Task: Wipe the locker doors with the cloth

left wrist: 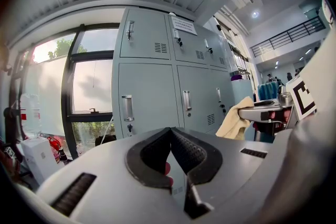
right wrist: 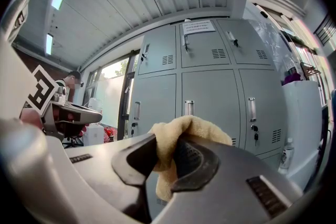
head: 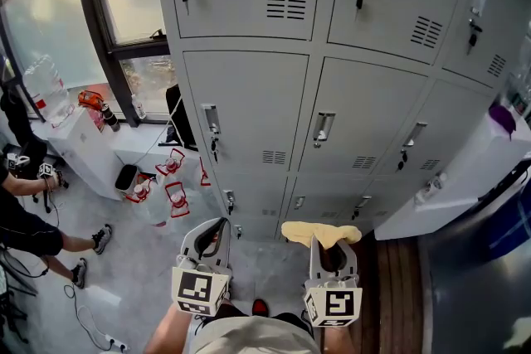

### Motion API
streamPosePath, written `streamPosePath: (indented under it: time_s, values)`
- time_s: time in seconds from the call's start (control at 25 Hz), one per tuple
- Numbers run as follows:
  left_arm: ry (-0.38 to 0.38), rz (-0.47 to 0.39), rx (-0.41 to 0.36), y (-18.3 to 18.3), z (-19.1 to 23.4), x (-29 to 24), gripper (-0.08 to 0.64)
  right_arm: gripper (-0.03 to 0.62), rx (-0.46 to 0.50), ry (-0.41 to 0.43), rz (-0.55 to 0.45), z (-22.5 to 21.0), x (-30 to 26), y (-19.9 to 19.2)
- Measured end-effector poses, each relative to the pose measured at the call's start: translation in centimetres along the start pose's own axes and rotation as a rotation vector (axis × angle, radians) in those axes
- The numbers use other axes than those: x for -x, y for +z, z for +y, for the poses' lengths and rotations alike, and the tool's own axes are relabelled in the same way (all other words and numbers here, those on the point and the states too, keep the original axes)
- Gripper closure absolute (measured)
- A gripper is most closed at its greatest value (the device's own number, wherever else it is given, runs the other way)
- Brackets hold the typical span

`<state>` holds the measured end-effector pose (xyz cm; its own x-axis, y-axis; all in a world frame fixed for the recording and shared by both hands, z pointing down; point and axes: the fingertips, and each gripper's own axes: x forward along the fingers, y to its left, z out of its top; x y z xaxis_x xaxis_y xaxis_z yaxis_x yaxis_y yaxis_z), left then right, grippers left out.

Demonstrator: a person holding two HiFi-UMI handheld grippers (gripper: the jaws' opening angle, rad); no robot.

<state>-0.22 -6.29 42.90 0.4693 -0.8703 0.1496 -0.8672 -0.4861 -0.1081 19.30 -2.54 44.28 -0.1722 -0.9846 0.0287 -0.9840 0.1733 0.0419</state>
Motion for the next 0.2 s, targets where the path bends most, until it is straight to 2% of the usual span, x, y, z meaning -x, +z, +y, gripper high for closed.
streamPosePath:
  time_s: [0.2]
  values:
    - [0.013,0.014,-0.008,0.06,0.08,0.02,0.538,0.522,-0.003,0.005,-0.001,-0.14,0.05,-0.15]
